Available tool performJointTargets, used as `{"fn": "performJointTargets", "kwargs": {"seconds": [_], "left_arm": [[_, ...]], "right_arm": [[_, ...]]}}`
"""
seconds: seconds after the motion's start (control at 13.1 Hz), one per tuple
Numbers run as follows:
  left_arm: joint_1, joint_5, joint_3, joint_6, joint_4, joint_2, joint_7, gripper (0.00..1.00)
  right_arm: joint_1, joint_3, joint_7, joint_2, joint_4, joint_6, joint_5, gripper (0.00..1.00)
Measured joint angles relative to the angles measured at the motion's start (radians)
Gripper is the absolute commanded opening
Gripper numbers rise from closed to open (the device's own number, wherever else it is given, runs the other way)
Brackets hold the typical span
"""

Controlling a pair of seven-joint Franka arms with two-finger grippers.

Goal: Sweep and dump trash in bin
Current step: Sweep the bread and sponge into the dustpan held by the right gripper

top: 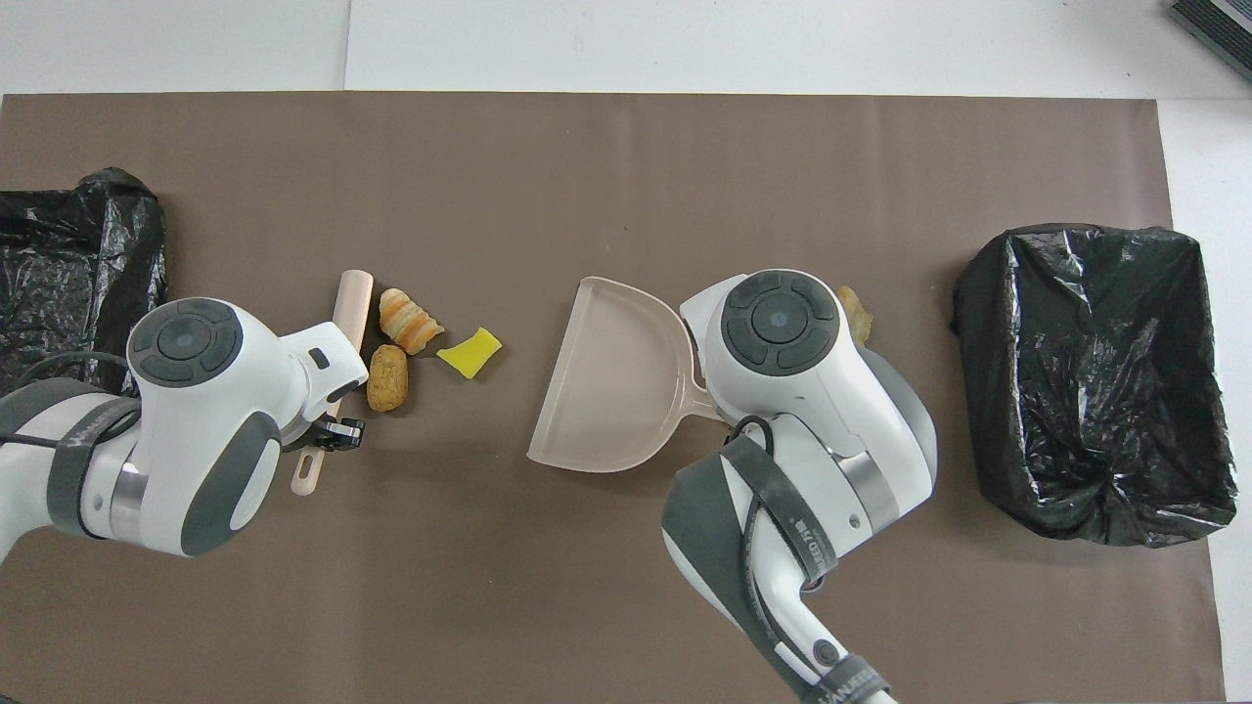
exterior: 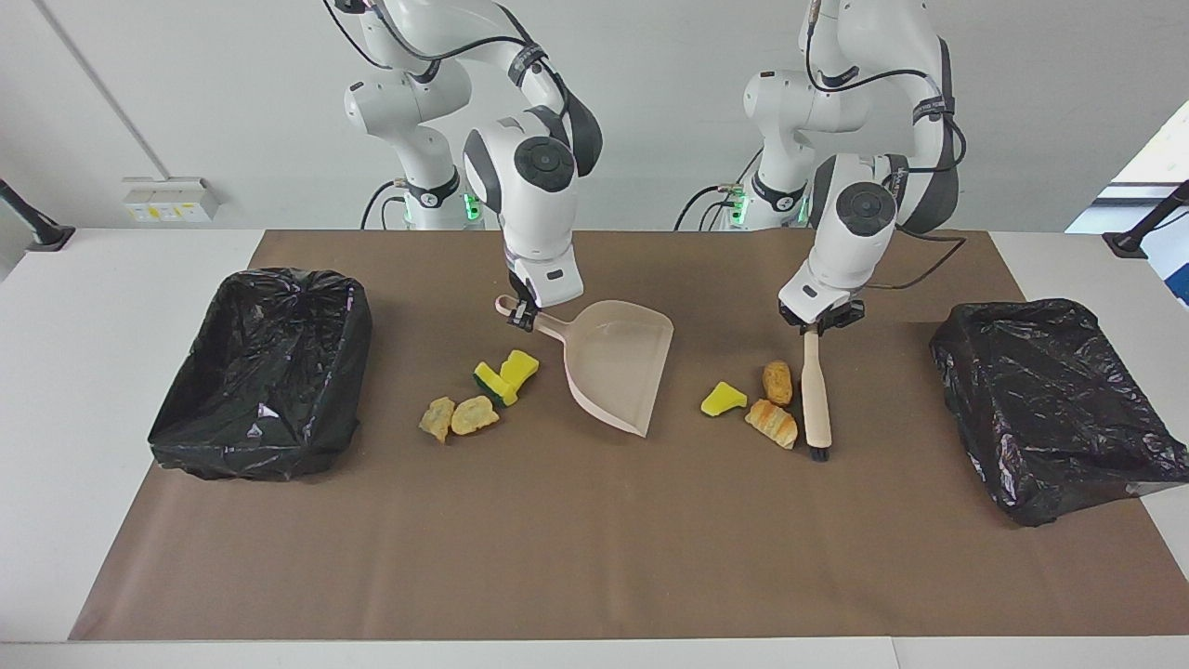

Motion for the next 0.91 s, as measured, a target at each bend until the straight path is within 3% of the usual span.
{"fn": "performJointTargets", "kwargs": {"seconds": [0.53,0.91], "left_arm": [[-0.101,-0.094,-0.004,0.000,-0.047,-0.028,-0.003,0.00],[-0.285,-0.205,-0.008,0.000,-0.066,-0.053,-0.069,0.00]], "right_arm": [[0.051,0.002,0.022,0.022,-0.055,0.052,-0.003,0.00],[0.057,0.001,0.036,0.025,-0.055,0.053,-0.004,0.00]]}}
